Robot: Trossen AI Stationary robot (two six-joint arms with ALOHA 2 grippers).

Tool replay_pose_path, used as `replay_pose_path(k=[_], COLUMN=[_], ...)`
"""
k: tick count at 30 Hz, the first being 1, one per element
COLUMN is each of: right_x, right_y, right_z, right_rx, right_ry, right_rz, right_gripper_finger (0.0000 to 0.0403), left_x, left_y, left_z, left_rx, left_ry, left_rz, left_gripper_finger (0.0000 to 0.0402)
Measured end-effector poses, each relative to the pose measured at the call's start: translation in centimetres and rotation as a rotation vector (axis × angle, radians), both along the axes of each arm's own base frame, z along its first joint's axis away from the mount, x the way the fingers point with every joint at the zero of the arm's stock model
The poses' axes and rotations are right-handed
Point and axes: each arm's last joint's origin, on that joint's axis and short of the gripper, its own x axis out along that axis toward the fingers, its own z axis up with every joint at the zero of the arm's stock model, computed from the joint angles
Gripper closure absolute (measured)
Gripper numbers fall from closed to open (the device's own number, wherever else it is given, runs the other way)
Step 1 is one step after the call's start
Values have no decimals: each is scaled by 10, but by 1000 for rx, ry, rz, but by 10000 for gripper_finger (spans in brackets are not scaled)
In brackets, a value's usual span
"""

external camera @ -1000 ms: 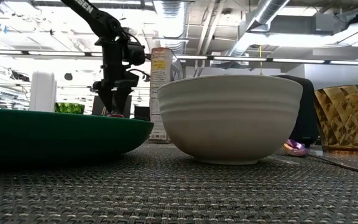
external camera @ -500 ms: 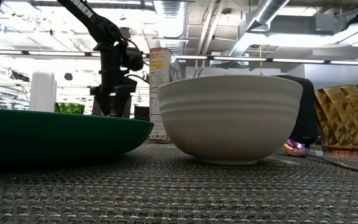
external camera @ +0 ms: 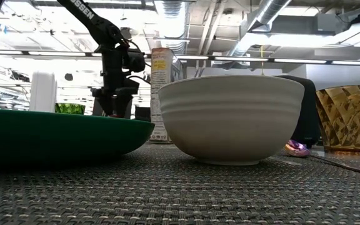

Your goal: Arrange a breakfast setting

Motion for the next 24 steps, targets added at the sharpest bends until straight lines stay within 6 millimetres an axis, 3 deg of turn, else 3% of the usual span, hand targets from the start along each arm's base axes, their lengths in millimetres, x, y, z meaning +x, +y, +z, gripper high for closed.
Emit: replay_pose_path(k=[11, 24], right_x=[0, 0], right_y=[-2, -3], right_z=[0, 0], right_rx=[-16, -29], right_ry=[4, -9], right_rz=[-24, -16], right_gripper_finger=[204, 204], left_x=[-2, -4], left_y=[-1, -3], left_z=[-6, 9], left_rx=[-1, -50], left_ry=[9, 65], left_rz=[-2, 13], left_gripper_finger=[187, 196])
